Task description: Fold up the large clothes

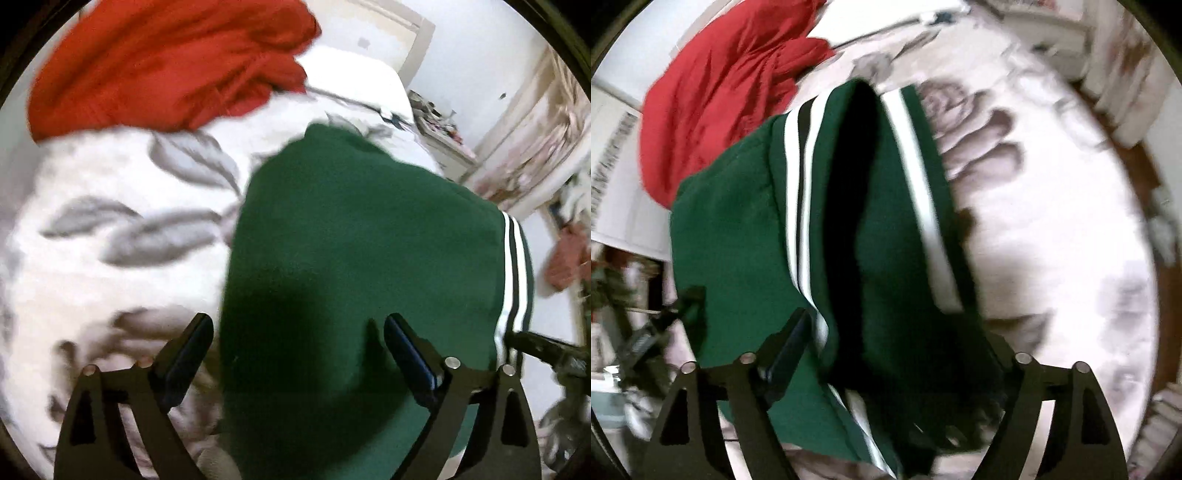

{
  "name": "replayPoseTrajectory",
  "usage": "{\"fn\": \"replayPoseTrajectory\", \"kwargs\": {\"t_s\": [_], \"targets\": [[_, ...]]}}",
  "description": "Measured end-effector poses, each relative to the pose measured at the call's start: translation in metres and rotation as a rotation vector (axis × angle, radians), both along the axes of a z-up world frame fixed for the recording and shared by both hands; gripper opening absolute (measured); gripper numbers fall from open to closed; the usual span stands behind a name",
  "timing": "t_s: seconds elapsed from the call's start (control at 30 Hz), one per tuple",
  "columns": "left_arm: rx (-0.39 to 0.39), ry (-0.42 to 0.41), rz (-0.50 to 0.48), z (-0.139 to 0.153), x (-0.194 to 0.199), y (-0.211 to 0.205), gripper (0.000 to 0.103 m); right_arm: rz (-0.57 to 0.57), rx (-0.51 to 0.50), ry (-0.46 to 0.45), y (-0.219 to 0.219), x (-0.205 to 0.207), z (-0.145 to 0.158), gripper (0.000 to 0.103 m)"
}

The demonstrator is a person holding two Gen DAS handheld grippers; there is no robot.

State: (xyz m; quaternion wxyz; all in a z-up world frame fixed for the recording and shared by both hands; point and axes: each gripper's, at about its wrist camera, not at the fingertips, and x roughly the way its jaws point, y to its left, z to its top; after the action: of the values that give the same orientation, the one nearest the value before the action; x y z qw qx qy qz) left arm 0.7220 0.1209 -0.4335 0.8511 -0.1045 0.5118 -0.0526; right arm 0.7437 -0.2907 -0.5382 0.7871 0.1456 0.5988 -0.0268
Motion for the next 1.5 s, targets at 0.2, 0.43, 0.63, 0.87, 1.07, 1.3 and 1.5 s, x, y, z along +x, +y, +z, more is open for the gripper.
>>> {"fn": "replayPoseTrajectory", "kwargs": {"t_s": [0.2,0.43,0.63,0.87,1.07,1.3,1.5], "targets": [[0.182,-0.084,0.045,0.044,-0.054,-0.021,0.097,0.062,-0.312,-0.029,0.122,-0.033,0.064,0.092],[0.192,-0.107,0.076,0.083,-0.115,-0.032,0.097,0.033,-0.373,-0.081,0.171,-0.109,0.120,0.094],[0.197,-0.184,0.092,0.149,-0.178,-0.043,0.097,0.016,-0.384,-0.165,0.197,-0.173,0.192,0.094],[0.222,-0.250,0.106,0.236,-0.266,-0.054,0.097,-0.001,-0.401,-0.264,0.221,-0.273,0.299,0.094],[0.219,-0.265,0.104,0.306,-0.338,-0.062,0.097,-0.027,-0.379,-0.330,0.236,-0.368,0.391,0.094],[0.200,-0.260,0.093,0.364,-0.400,-0.072,0.097,-0.034,-0.389,-0.407,0.252,-0.461,0.487,0.094],[0.223,-0.262,0.093,0.400,-0.430,-0.079,0.097,-0.023,-0.407,-0.460,0.263,-0.515,0.542,0.094]]}}
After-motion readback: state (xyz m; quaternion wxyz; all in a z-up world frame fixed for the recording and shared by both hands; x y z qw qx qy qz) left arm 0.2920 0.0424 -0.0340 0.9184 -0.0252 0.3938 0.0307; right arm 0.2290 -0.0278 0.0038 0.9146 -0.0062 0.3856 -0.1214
